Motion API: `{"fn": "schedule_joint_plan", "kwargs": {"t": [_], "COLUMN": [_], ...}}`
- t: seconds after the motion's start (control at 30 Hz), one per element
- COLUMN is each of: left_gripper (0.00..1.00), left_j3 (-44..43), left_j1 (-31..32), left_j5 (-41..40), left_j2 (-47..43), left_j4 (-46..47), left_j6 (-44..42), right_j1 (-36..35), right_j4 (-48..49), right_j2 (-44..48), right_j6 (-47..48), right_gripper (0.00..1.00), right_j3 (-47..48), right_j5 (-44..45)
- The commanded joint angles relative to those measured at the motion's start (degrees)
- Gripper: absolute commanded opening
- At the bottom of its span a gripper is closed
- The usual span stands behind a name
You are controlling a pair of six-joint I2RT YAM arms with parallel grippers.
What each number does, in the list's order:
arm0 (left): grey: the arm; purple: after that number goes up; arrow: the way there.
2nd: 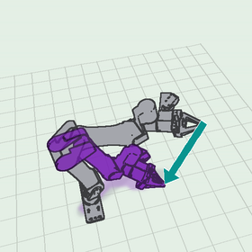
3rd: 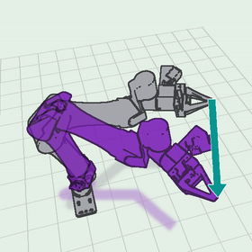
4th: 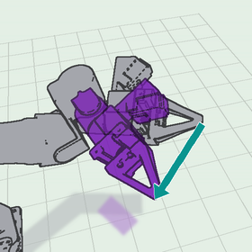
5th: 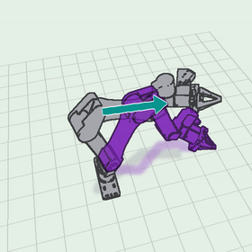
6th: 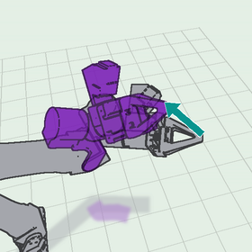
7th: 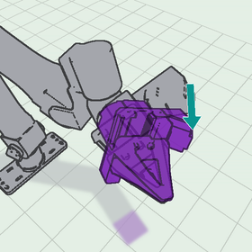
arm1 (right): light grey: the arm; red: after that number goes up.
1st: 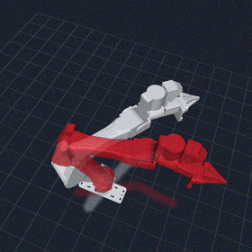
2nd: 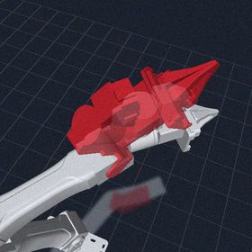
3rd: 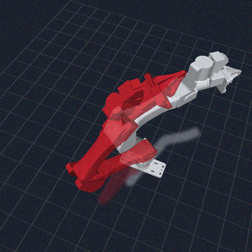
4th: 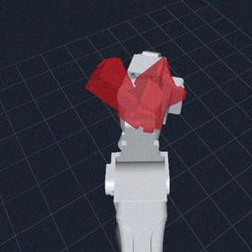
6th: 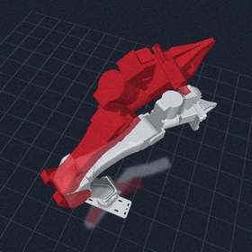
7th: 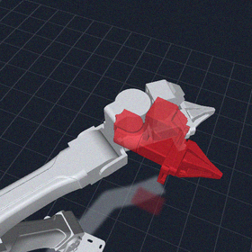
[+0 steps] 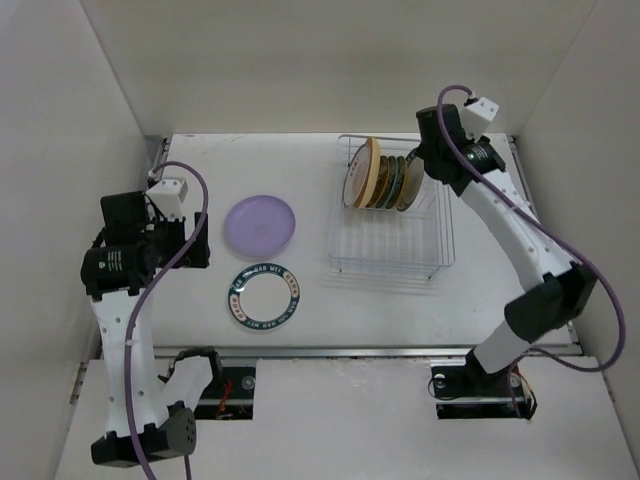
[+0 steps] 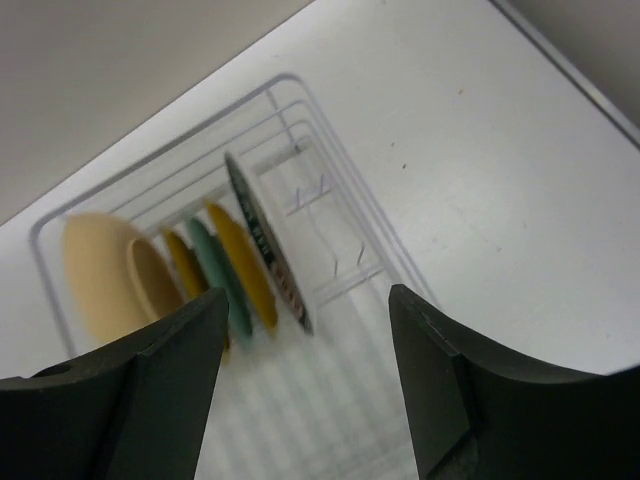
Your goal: Unload the plates from the dish rack
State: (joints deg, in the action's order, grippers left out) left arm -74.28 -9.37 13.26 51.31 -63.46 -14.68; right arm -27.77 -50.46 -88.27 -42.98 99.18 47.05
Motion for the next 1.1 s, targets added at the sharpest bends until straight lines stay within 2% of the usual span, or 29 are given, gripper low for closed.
{"fn": "schedule_joint_plan", "kwargs": {"t": [0.0,0.13,0.23,0.4,0.5,0.53,0.57,0.67,0.8,0.9,1.0,1.07], "left_gripper": [0.94,0.95,0.95,0.95,0.95,0.95,0.95,0.95,0.95,0.97,0.97,0.97], "left_j3": [-5.9,-8.9,-7.4,-5.5,-6.3,-6.9,-7.5,-8.0,-8.7,-9.2,-12.2,-13.6], "left_j1": [0.0,0.0,0.0,-1.2,-1.8,-1.8,-1.8,-1.8,-1.8,-1.8,-1.8,-1.8], "left_j5": [0.5,0.5,-2.8,-3.2,-2.5,-2.5,-2.5,0.6,5.4,6.0,5.1,5.1], "left_j2": [4.3,10.6,13.4,16.1,17.4,18.2,18.8,19.4,20.1,20.8,22.4,22.4], "left_j4": [2.8,3.4,5.1,5.9,5.4,5.4,5.4,3.6,2.8,3.3,3.3,2.2], "left_j6": [2.6,2.6,1.9,2.5,3.0,3.0,3.0,3.0,2.5,2.5,2.5,2.5], "right_j1": [7.6,9.9,10.4,11.9,11.9,11.9,11.9,11.9,10.1,9.0,7.6,5.4], "right_j4": [8.7,15.9,17.0,19.0,19.0,19.0,18.3,17.0,14.4,15.2,13.5,8.6], "right_j2": [-6.4,-15.3,-18.1,-22.5,-23.8,-23.8,-22.2,-19.4,-14.4,-10.1,-8.1,-6.0], "right_j6": [8.9,14.6,13.8,12.6,12.6,12.6,12.6,13.5,16.5,21.7,25.6,26.2], "right_gripper": [0.72,0.73,0.73,0.64,0.43,0.26,0.17,0.00,0.00,0.00,0.00,0.00], "right_j3": [4.0,3.9,2.5,1.1,0.6,0.6,0.6,0.1,0.1,1.3,5.9,10.8], "right_j5": [-5.8,-17.0,-17.0,-18.6,-17.0,-16.1,-14.9,-12.8,-3.3,1.7,8.7,13.4]}}
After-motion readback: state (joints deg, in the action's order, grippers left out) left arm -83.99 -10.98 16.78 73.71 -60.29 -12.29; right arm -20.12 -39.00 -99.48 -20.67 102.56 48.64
